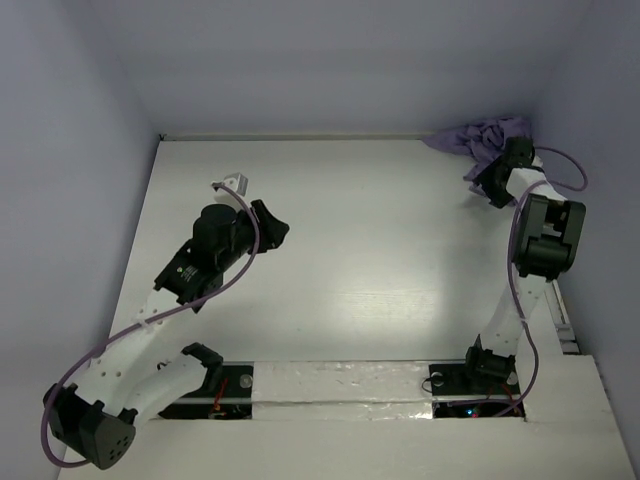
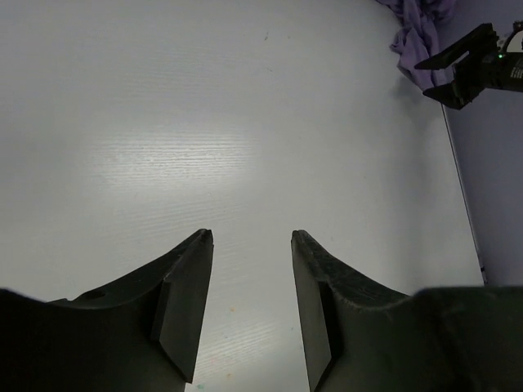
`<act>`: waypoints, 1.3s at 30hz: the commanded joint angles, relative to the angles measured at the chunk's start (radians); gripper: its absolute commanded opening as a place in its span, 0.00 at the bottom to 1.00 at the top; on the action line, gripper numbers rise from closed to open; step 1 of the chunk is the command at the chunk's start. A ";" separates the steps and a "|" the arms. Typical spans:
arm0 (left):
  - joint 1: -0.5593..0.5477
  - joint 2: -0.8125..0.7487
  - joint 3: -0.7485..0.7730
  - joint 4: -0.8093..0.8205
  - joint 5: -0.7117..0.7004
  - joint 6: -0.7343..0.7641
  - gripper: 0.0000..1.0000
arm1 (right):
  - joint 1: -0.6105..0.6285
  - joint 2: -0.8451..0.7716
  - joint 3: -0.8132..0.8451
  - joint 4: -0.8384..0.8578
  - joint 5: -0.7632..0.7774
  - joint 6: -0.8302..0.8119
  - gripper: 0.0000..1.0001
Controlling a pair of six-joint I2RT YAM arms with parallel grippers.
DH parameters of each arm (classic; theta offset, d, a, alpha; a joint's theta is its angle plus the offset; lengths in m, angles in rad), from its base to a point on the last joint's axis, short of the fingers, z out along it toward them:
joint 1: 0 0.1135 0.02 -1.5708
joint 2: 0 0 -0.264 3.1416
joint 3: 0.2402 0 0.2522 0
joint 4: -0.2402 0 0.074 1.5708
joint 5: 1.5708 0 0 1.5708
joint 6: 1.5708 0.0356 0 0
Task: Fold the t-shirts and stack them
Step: Grab crumpled tshirt from the corner of the board with the right arm
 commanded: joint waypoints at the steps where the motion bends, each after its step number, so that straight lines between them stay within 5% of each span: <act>1: -0.003 -0.002 -0.012 0.019 0.004 -0.012 0.40 | 0.000 0.120 0.165 0.010 0.008 -0.003 0.67; 7: -0.003 0.034 0.011 0.007 -0.015 -0.003 0.40 | 0.000 0.220 0.290 -0.027 -0.007 0.027 0.61; 11: -0.003 0.055 0.033 0.008 -0.024 0.000 0.41 | 0.000 0.214 0.267 -0.018 0.019 0.055 0.33; 16: -0.003 0.073 0.051 0.010 -0.024 0.005 0.40 | 0.000 0.154 0.195 0.021 0.034 0.055 0.31; 19: -0.003 0.077 0.047 0.014 -0.017 0.005 0.40 | 0.000 0.146 0.143 0.053 0.013 0.032 0.15; 20: -0.003 0.078 0.047 0.013 -0.015 0.005 0.40 | 0.000 0.153 0.162 0.048 0.005 0.017 0.00; 24: -0.003 0.080 0.057 0.002 -0.026 0.016 0.40 | 0.018 0.085 0.183 0.074 -0.055 -0.083 0.00; 28: -0.003 0.124 0.174 -0.025 -0.121 0.062 0.40 | 0.115 -0.158 0.254 0.136 -0.207 -0.124 0.00; 30: 0.006 0.165 0.229 -0.032 -0.157 0.071 0.40 | 0.190 -0.240 0.371 0.090 -0.301 -0.123 0.00; 34: 0.027 0.199 0.358 -0.061 -0.225 0.051 0.40 | 0.253 -0.261 0.873 0.027 -0.627 -0.031 0.00; 39: 0.081 0.146 0.374 -0.064 -0.244 0.014 0.44 | 0.252 -0.410 0.977 0.197 -0.673 0.069 0.00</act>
